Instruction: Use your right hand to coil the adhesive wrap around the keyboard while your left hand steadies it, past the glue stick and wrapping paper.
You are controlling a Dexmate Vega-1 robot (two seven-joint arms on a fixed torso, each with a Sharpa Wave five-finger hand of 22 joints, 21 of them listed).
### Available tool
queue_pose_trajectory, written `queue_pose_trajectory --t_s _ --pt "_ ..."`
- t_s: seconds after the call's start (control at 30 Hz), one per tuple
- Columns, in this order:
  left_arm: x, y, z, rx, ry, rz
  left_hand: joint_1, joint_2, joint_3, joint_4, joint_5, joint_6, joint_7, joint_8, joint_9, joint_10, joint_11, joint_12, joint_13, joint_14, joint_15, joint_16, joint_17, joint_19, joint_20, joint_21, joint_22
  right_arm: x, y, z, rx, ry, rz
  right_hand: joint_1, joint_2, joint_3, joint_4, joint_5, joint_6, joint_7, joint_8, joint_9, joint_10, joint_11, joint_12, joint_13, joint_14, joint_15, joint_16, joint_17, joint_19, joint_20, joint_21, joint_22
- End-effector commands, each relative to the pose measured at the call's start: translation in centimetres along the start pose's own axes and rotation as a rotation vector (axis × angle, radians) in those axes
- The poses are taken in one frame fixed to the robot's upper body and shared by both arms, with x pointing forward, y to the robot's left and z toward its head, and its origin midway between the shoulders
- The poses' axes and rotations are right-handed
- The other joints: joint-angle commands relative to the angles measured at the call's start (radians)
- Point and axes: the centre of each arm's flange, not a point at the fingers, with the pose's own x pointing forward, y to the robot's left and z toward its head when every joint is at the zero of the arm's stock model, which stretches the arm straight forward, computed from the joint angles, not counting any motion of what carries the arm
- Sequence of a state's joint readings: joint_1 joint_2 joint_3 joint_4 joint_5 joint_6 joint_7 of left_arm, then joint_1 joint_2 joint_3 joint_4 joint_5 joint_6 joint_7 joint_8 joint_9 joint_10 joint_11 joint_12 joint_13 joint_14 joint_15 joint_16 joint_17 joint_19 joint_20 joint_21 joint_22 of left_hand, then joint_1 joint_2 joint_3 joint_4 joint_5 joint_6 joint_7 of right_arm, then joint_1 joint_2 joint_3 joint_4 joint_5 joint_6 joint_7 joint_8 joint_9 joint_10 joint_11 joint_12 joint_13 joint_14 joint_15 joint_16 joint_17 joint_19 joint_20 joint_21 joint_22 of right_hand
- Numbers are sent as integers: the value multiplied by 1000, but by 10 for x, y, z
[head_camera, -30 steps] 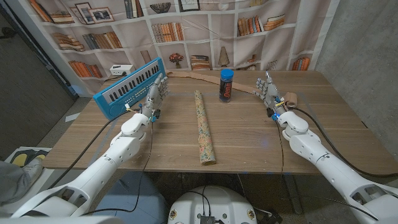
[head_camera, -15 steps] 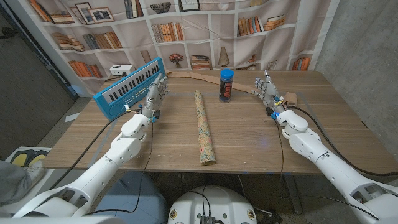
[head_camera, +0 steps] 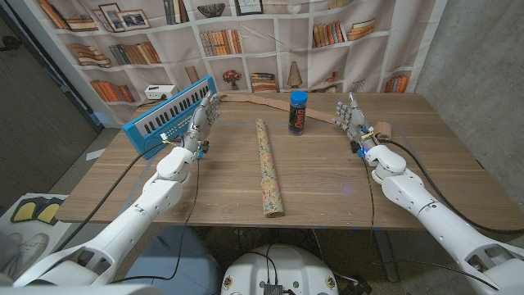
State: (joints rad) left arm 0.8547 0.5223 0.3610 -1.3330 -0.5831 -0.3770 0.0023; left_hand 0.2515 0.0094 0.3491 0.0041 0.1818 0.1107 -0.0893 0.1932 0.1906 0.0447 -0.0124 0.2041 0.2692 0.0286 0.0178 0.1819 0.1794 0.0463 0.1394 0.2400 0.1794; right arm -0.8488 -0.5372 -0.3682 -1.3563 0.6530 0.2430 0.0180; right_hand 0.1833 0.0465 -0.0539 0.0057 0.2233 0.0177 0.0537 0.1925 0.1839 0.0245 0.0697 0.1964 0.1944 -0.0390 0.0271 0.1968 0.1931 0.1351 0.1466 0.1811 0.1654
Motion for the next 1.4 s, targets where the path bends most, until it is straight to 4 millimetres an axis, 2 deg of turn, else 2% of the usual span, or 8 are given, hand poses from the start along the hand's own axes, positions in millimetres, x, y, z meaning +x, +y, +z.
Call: queue_pose_trajectory --t_s 0.03,0.1,0.23,0.5,0.67,0.73,0.93,1.4 --pt "3 -2 6 86 -17 30 8 3 2 -5 6 10 -5 5 3 7 3 9 -2 3 2 6 4 1 9 -2 3 -4 -12 6 -25 -22 -5 10 4 -3 -3 2 29 8 15 4 26 6 11 2 11 -1 8 3 14 -5 10 5" --pt "4 -2 6 103 -17 54 8 3 1 -5 5 11 -5 5 3 5 2 9 -2 2 1 6 4 -1 9 -3 3 -7 -15 6 -1 -35 -31 14 5 -2 -6 1 41 7 18 4 35 1 13 1 19 -3 11 2 19 -15 12 5" --pt "7 -4 9 116 -31 67 10 5 3 -12 5 16 -1 7 3 5 2 10 -7 -39 5 -7 4 -24 -10 -17 3 -8 -20 10 -19 -37 -19 21 5 0 -11 0 59 -1 22 3 52 -4 17 0 33 -13 14 1 36 -8 16 4" --pt "12 -8 19 192 -66 81 14 7 5 -16 5 18 0 7 3 5 3 11 -10 -41 3 -4 3 -28 -15 -21 3 -8 -23 14 -12 -36 -10 26 5 1 -14 -1 59 -1 20 3 49 -7 14 -1 35 -12 14 0 40 -8 16 4" --pt "16 -9 24 245 -89 95 19 10 8 -26 4 27 2 9 2 9 8 14 -15 -82 -3 -10 2 -58 -59 -36 2 -5 -24 17 -32 -34 1 33 7 4 -19 -2 57 -1 16 3 49 -6 11 -2 37 -13 12 -1 62 -35 21 4" --pt "17 -8 30 319 -71 96 20 11 8 -27 4 28 3 9 2 8 8 14 -16 -85 -1 -10 2 -62 -65 -38 2 -5 -23 18 -37 -28 13 42 9 7 -26 -3 53 18 11 3 59 10 11 -3 48 9 13 -3 106 -53 31 3" --pt "18 5 39 397 -77 119 20 10 8 -31 3 27 6 8 2 6 8 14 -19 -98 2 -10 2 -66 -66 -40 1 -5 -24 19 -17 -39 -13 46 8 7 -29 -5 44 27 6 3 58 17 9 -3 52 17 11 -3 135 -61 36 2" --pt "11 -1 58 572 -121 210 22 9 7 -39 2 37 15 10 2 10 8 17 -23 -81 -11 2 1 -53 -67 -36 1 -8 -33 16 -38 -28 -45 39 11 4 -27 -8 20 20 -2 3 37 8 -1 -3 24 10 0 0 76 -34 3 2"
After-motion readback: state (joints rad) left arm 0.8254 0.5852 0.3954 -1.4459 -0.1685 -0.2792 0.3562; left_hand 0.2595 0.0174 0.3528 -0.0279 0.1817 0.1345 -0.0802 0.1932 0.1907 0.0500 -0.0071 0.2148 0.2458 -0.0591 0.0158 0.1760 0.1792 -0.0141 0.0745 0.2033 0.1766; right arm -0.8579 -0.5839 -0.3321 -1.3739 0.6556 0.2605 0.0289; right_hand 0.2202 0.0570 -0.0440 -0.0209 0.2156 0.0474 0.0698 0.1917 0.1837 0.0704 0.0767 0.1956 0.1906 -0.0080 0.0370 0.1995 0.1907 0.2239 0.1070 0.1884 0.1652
